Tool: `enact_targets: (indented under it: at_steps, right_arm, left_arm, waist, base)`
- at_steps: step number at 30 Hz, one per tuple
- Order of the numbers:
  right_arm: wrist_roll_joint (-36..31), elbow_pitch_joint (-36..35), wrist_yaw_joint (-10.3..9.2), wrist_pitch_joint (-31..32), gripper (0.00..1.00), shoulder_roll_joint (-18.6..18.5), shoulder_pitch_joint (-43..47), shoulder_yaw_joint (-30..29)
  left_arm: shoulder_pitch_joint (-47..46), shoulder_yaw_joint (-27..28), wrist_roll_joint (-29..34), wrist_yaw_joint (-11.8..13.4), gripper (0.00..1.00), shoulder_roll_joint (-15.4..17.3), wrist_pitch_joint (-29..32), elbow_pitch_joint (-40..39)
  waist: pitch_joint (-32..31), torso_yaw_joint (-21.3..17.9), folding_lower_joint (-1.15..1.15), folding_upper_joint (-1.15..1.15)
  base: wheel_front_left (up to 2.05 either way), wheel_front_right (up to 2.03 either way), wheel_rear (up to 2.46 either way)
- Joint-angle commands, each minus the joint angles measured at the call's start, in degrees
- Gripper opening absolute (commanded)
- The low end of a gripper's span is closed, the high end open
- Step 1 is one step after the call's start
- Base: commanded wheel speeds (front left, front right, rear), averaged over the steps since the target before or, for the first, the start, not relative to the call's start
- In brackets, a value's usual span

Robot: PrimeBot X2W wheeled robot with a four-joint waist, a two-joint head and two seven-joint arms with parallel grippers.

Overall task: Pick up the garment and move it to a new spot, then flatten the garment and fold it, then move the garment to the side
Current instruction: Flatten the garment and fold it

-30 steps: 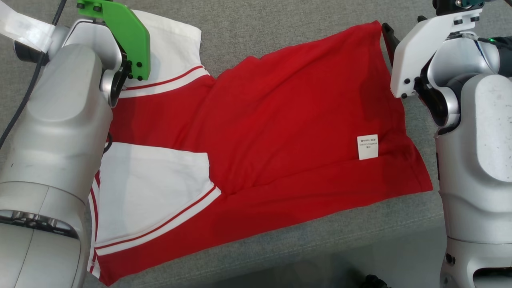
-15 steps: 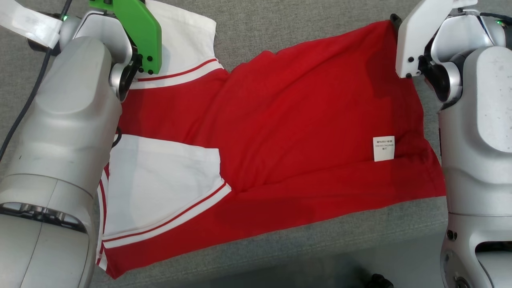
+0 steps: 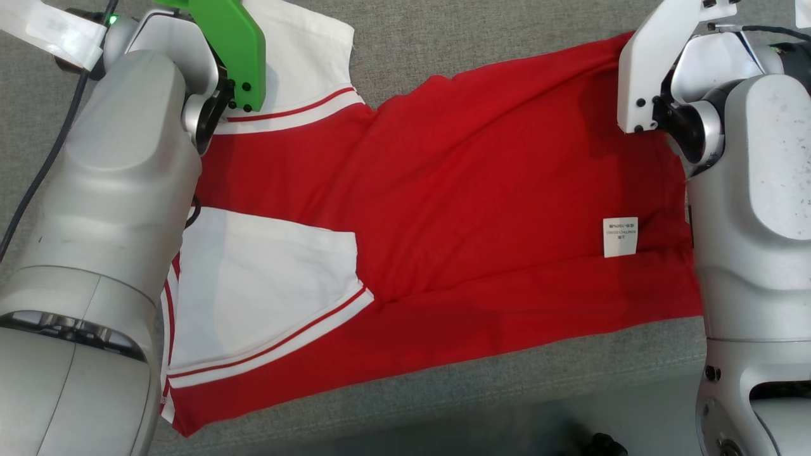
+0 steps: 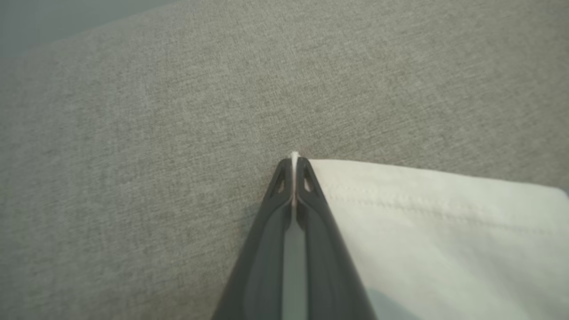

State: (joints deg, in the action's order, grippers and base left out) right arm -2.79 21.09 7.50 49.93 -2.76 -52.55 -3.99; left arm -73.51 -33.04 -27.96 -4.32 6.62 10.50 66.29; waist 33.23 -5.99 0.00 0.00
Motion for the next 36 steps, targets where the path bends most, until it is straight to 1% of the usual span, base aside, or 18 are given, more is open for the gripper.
enact_targets:
  at_steps: [1, 2, 3, 9, 13, 18, 24, 29, 34, 36]
  right_arm:
    - [0.24, 0.26, -0.02, 0.39, 0.20, -0.25, 1.29, -0.11]
    - [0.38, 0.08, -0.02, -0.22, 0.03, -0.27, 1.12, -0.26]
    - [0.36, 0.09, -0.03, -0.60, 0.00, -0.28, 1.03, -0.37]
    - [0.49, 1.15, -0.02, -2.88, 0.00, -0.27, 0.85, -0.61]
    - [1.99, 1.64, -0.01, -3.54, 0.00, -0.19, 1.57, -0.35]
    - [5.66, -0.77, -0.01, -3.60, 0.00, -1.26, 3.72, 0.29]
    - [8.86, -6.49, -0.01, -2.97, 0.00, -5.29, 8.69, 1.95]
    - [10.86, -11.22, -0.02, -3.76, 0.00, -7.46, 13.76, 2.73]
    - [12.83, -14.07, -0.02, -2.37, 0.00, -10.83, 19.24, 5.55]
    - [13.42, -14.89, -0.02, -1.74, 0.00, -13.15, 21.14, 7.30]
  left_arm:
    - [1.56, -0.47, -0.06, -0.31, 0.00, 0.06, 0.58, 1.82]
    - [1.46, -0.52, -0.09, -0.27, 0.00, 0.03, 0.44, 1.97]
    - [1.32, -0.58, -0.12, -0.27, 0.00, 0.04, 0.43, 2.13]
    - [0.86, -0.69, -0.31, 0.22, 0.00, 0.11, -2.13, 2.40]
    - [1.19, -0.15, -1.24, -0.34, 0.00, -0.07, -4.42, 1.98]
    - [2.35, 1.94, -3.43, -0.48, 0.00, -0.88, -11.02, -0.86]
    - [7.63, 2.24, -5.24, -1.42, 0.00, -1.60, -16.59, -5.29]
    - [14.62, 2.05, -5.99, -1.54, 0.00, -1.03, -20.12, -10.80]
    - [23.28, 3.25, -8.14, 0.27, 0.00, -0.49, -20.72, -18.70]
    - [27.10, 3.51, -8.97, 1.23, 0.00, 0.25, -20.05, -22.75]
  waist:
    - [0.11, 0.05, 0.00, 0.00]
    - [0.19, 0.07, 0.00, 0.00]
    - [0.25, 0.08, 0.00, 0.00]
    - [-0.07, 0.31, 0.00, 0.00]
    - [-1.16, 0.99, 0.00, 0.00]
    - [-3.48, 2.63, 0.00, 0.00]
    - [-6.92, 4.62, 0.00, 0.00]
    - [-10.56, 5.48, 0.00, 0.00]
    - [-14.06, 6.32, 0.00, 0.00]
    - [-15.36, 6.59, 0.00, 0.00]
  base:
    - [0.00, 0.00, 0.00]
    - [0.00, 0.00, 0.00]
    - [0.00, 0.00, 0.00]
    - [0.00, 0.00, 0.00]
    - [0.00, 0.00, 0.00]
    - [0.00, 0.00, 0.00]
    - [0.00, 0.00, 0.00]
    - [0.00, 0.00, 0.00]
    - [0.00, 0.00, 0.00]
    - [0.00, 0.00, 0.00]
